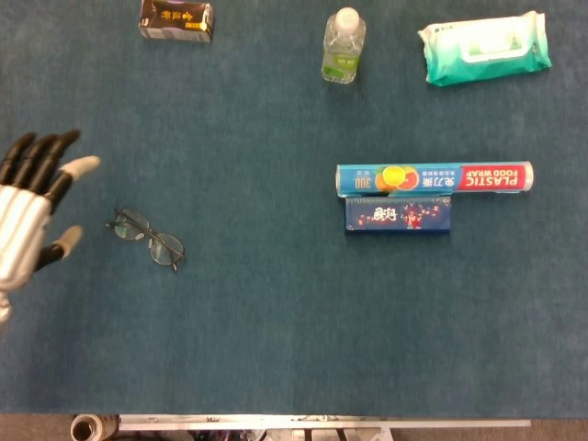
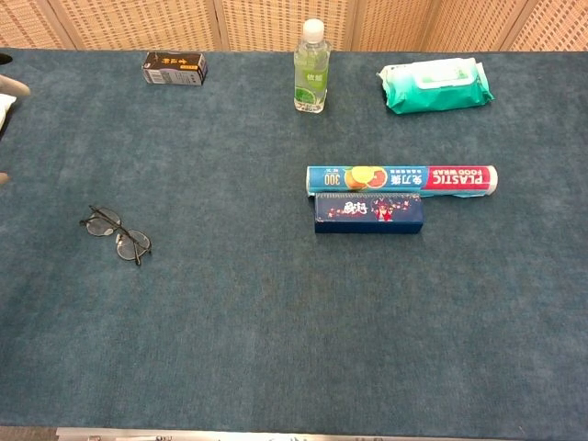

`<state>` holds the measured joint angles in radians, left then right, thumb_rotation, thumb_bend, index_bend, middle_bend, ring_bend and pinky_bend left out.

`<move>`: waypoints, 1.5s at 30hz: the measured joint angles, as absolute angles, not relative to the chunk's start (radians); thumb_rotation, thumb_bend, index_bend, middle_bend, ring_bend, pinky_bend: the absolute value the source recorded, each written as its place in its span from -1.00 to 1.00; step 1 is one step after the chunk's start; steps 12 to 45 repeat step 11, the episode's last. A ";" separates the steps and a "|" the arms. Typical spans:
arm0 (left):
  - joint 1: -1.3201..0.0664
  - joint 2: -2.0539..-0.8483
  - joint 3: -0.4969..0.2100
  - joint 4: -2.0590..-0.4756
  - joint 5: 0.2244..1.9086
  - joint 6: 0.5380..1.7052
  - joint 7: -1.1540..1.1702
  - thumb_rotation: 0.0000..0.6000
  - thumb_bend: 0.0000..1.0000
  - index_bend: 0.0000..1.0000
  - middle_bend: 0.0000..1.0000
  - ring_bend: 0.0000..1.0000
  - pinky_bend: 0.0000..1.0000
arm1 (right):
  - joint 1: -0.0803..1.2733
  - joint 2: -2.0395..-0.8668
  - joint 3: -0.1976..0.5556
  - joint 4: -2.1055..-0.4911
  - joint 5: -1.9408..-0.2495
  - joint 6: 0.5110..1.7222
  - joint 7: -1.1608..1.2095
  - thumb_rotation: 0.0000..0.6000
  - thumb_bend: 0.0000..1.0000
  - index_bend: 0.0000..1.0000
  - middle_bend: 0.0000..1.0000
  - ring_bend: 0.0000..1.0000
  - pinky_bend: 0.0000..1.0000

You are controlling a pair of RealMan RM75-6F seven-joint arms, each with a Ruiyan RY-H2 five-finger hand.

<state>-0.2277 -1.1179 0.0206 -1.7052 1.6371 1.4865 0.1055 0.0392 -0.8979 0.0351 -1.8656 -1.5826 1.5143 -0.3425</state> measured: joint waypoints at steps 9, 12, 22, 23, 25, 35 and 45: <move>-0.169 -1.077 0.046 -1.740 1.621 1.514 0.155 1.00 -0.66 -0.59 -0.75 -0.76 -0.82 | 0.040 -0.898 0.038 -1.862 -1.577 1.514 -0.342 1.00 -0.91 -0.50 -0.55 -0.64 -0.40; -0.168 -1.076 0.041 -1.739 1.605 1.506 0.154 1.00 -0.66 -0.59 -0.75 -0.76 -0.81 | 0.041 -0.896 0.041 -1.861 -1.570 1.512 -0.337 1.00 -0.91 -0.50 -0.55 -0.64 -0.40; -0.168 -1.076 0.041 -1.739 1.605 1.506 0.154 1.00 -0.66 -0.59 -0.75 -0.76 -0.81 | 0.041 -0.896 0.041 -1.861 -1.570 1.512 -0.337 1.00 -0.91 -0.50 -0.55 -0.64 -0.40; -0.168 -1.076 0.041 -1.739 1.605 1.506 0.154 1.00 -0.66 -0.59 -0.75 -0.76 -0.81 | 0.041 -0.896 0.041 -1.861 -1.570 1.512 -0.337 1.00 -0.91 -0.50 -0.55 -0.64 -0.40; -0.168 -1.076 0.041 -1.739 1.605 1.506 0.154 1.00 -0.66 -0.59 -0.75 -0.76 -0.81 | 0.041 -0.896 0.041 -1.861 -1.570 1.512 -0.337 1.00 -0.91 -0.50 -0.55 -0.64 -0.40; -0.168 -1.076 0.041 -1.739 1.605 1.506 0.154 1.00 -0.66 -0.59 -0.75 -0.76 -0.81 | 0.041 -0.896 0.041 -1.861 -1.570 1.512 -0.337 1.00 -0.91 -0.50 -0.55 -0.64 -0.40; -0.168 -1.076 0.041 -1.739 1.605 1.506 0.154 1.00 -0.66 -0.59 -0.75 -0.76 -0.81 | 0.041 -0.896 0.041 -1.861 -1.570 1.512 -0.337 1.00 -0.91 -0.50 -0.55 -0.64 -0.40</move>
